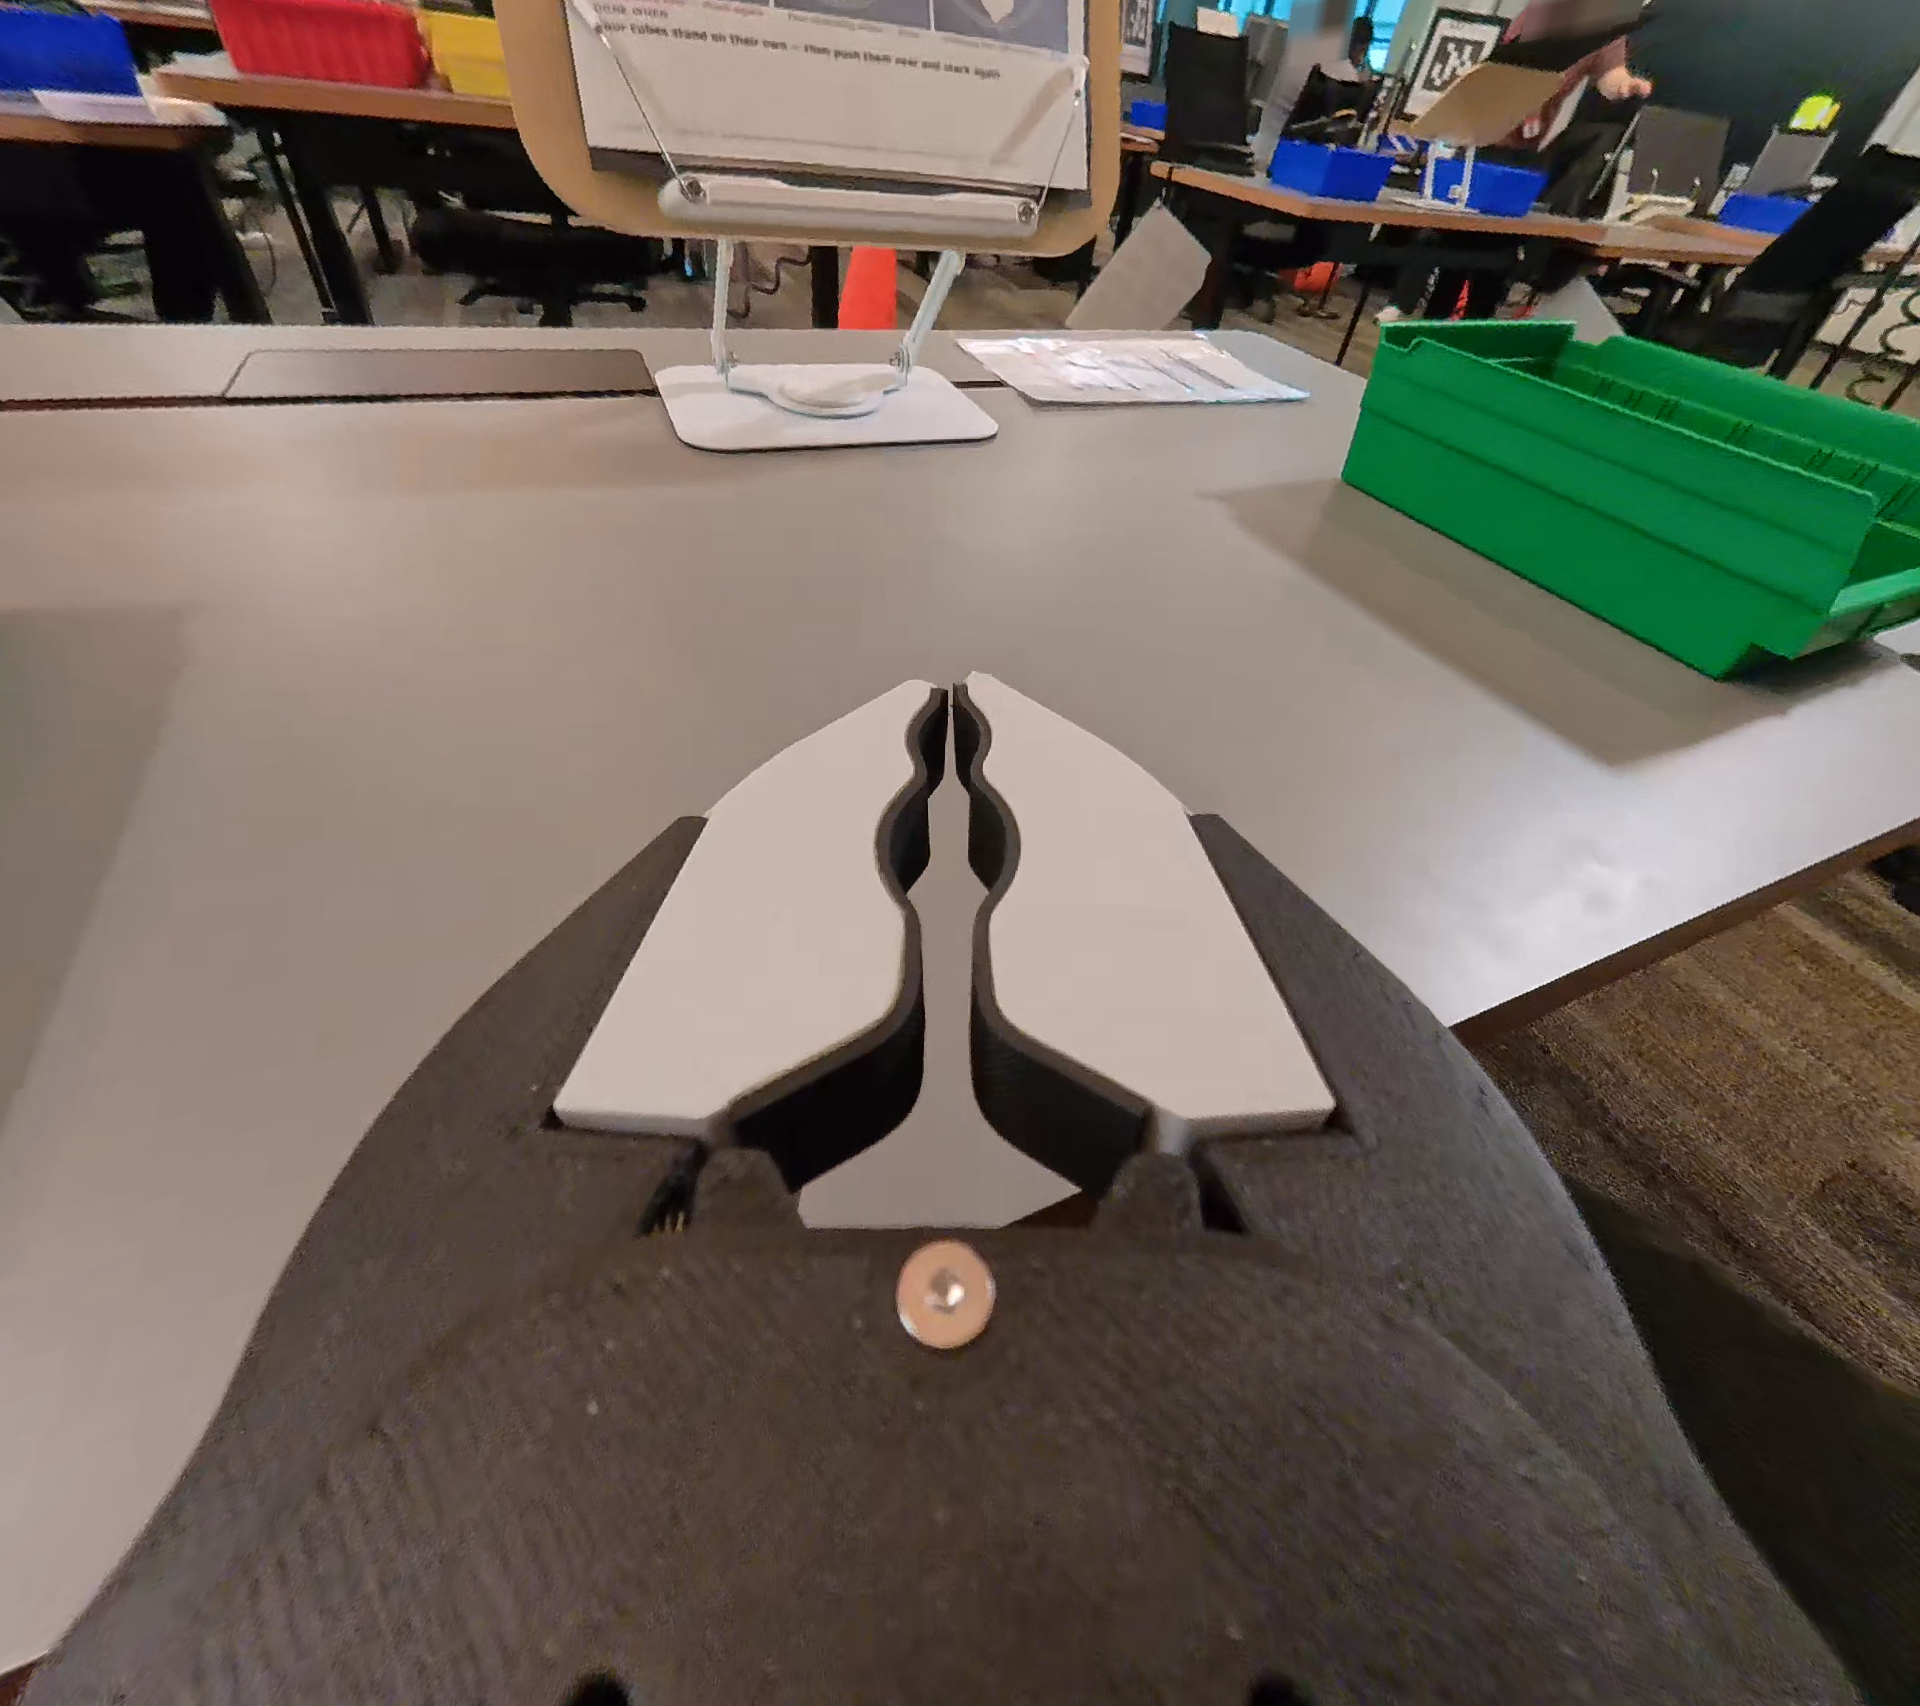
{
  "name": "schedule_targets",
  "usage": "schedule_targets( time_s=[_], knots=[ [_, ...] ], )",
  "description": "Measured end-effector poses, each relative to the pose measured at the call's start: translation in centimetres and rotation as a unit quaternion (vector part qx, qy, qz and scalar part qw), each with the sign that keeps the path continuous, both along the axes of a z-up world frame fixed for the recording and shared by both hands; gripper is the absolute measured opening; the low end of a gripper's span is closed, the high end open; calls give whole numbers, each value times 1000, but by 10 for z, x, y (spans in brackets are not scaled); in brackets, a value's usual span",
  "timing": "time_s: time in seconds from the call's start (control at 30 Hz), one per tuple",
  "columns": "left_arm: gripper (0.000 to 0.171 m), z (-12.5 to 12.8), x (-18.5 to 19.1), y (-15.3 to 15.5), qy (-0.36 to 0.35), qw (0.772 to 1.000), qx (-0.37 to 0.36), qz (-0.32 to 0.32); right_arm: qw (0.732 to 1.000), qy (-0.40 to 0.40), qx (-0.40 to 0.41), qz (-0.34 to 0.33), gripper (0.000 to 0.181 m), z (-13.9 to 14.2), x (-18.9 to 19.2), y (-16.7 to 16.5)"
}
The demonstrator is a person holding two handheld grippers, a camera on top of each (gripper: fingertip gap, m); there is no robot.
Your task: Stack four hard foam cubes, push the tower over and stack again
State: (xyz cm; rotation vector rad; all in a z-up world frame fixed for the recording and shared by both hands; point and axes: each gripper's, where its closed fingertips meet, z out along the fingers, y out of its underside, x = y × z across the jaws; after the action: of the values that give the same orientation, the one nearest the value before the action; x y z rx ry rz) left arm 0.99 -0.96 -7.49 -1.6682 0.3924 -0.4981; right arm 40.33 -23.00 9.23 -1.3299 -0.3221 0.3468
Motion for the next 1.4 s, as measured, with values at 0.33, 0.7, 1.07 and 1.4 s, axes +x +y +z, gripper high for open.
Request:
schedule_targets(
  time_s=[0.33, 0.7, 1.07, 1.4],
  knots=[
    [10, 22, -2, -39, -10, 1000, -22, -18, 999, -34, -19, 18, 0, -11, -19, -12],
    [38, 92, -58, -161, 108, 994, 12, -24, 999, -22, -28, -2, 0, -20, -20, 6],
    [45, 106, -106, -179, 16, 999, 31, 22, 998, -47, -34, -30, 0, -22, -30, 14],
    [47, 109, -104, -176, 35, 997, 56, 29, 998, -27, -29, -52, 0, -22, -6, 0]
  ],
)
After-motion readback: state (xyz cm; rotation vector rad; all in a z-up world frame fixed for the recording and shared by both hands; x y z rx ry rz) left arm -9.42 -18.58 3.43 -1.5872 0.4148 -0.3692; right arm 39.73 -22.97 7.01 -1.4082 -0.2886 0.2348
